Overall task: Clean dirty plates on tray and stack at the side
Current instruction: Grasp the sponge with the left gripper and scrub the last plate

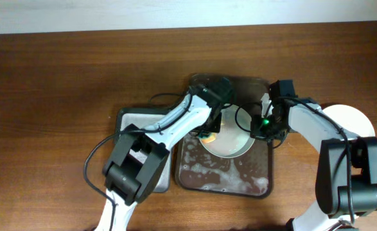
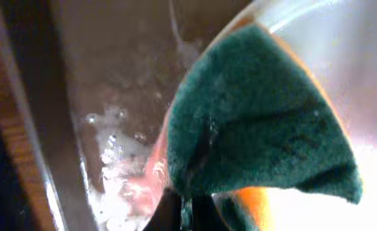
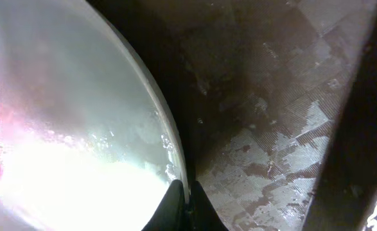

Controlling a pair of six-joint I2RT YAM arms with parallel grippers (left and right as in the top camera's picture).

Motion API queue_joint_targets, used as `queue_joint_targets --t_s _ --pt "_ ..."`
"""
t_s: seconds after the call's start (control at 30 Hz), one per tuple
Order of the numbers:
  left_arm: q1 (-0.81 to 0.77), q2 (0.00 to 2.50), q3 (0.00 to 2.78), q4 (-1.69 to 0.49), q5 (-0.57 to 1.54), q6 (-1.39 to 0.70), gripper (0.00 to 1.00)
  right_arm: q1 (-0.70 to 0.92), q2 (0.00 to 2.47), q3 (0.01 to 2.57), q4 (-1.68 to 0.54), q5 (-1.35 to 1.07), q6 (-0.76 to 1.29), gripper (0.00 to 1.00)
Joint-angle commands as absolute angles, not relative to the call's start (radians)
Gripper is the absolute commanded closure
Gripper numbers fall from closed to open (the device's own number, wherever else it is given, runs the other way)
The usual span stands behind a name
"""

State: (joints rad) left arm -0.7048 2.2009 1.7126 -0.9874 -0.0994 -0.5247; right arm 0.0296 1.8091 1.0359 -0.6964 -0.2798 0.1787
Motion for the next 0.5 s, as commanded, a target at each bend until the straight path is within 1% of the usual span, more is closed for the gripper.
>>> queue_joint_targets --t_s 0.0,0.1,0.13,0.23,0.33,0.4,0.47 --pt "-0.664 2.237 1.872 -1.126 -0.152 -0.53 1.0 0.019 1.837 0.993 -0.731 -0.179 0.161 0.96" --pt "-0.649 2.215 2.011 -1.286 -0.038 -0.514 1.0 0.019 1.815 1.005 -0.753 -0.179 0.161 0.96" --pt "-0.633 2.18 2.042 -1.349 -0.041 -0.486 1.0 0.019 1.79 1.016 -0.767 -0.177 0.161 0.96" --pt "-0.593 2.094 2.043 -1.414 -0.042 -0.427 1.0 0.02 1.719 1.04 -0.8 -0.16 0.161 0.96" --pt "-0.528 1.978 2.043 -1.517 -0.113 -0.394 1.0 0.027 1.579 1.052 -0.848 -0.114 0.16 0.96" --pt "-0.497 1.94 2.04 -1.553 -0.142 -0.394 1.0 0.053 1.486 1.052 -0.877 -0.079 0.162 0.96" --pt "-0.459 1.884 1.963 -1.557 -0.158 -0.39 1.0 0.102 1.396 1.052 -0.911 -0.024 0.174 0.96"
